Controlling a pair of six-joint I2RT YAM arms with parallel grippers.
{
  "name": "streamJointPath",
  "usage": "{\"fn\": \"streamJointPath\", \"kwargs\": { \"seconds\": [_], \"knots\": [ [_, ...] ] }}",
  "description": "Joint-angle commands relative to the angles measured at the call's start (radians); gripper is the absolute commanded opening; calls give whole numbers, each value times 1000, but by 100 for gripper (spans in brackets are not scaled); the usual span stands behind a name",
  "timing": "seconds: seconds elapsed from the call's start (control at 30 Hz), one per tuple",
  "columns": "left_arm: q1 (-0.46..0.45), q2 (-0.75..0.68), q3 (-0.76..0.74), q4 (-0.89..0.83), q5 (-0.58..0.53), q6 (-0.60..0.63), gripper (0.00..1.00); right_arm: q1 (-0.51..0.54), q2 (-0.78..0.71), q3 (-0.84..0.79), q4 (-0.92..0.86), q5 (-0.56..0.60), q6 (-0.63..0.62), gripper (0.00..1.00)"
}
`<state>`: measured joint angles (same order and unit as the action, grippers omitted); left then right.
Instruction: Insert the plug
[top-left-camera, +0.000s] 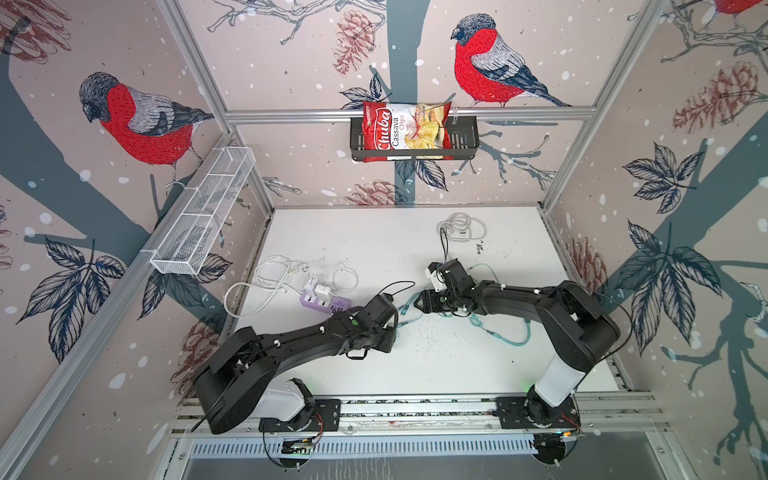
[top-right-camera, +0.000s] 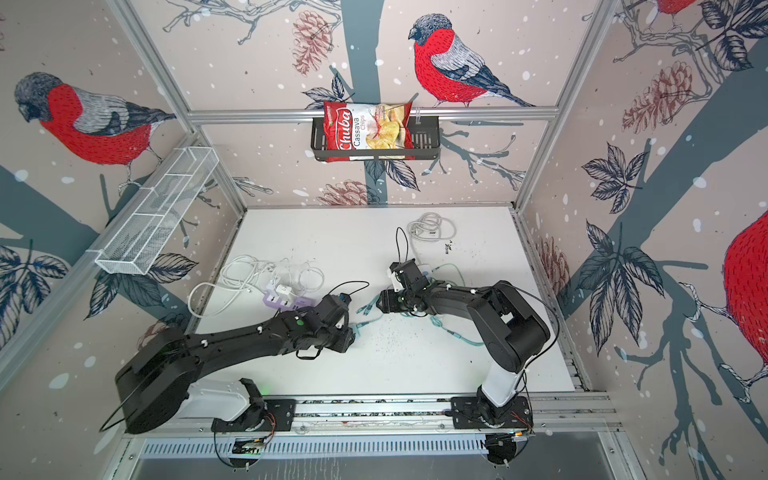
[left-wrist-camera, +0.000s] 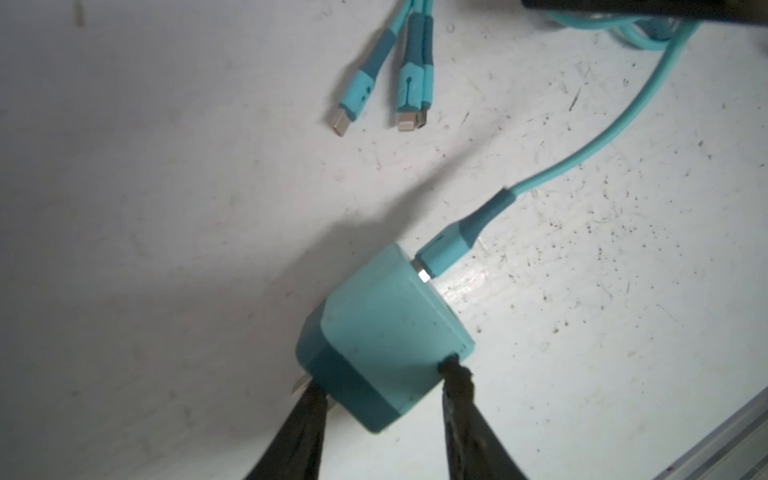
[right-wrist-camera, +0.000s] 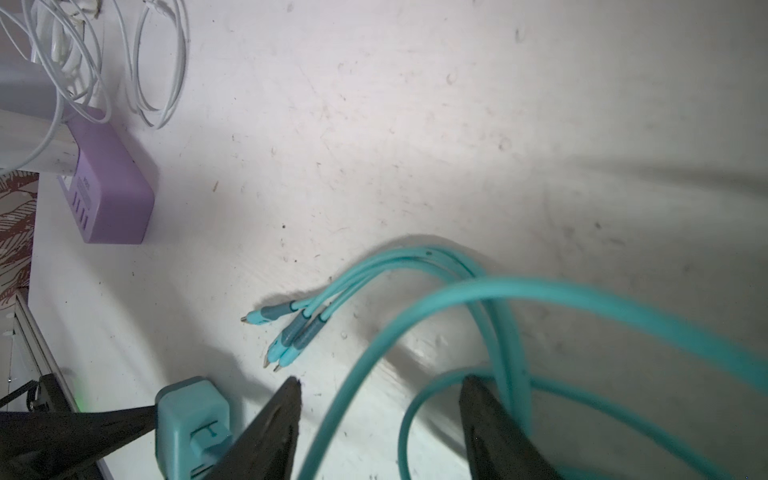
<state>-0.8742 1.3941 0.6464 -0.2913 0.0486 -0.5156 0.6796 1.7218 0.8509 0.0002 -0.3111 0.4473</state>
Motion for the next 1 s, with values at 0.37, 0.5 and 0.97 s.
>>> {"fn": "streamJointPath", "kwargs": {
  "seconds": [0.37,0.5,0.97],
  "knots": [
    [-124,-16,108,-116,-101,-19,45,-61,-40,-5,-82,-23,-63,64],
    [-124,16,169,-244,-284,11,47,-71,-61,-21,-78,-29,-65,64],
    [-154,140,306,-284,-241,379,46,-106,-97,-49,-70,-75,-96,65]
  ]
}}
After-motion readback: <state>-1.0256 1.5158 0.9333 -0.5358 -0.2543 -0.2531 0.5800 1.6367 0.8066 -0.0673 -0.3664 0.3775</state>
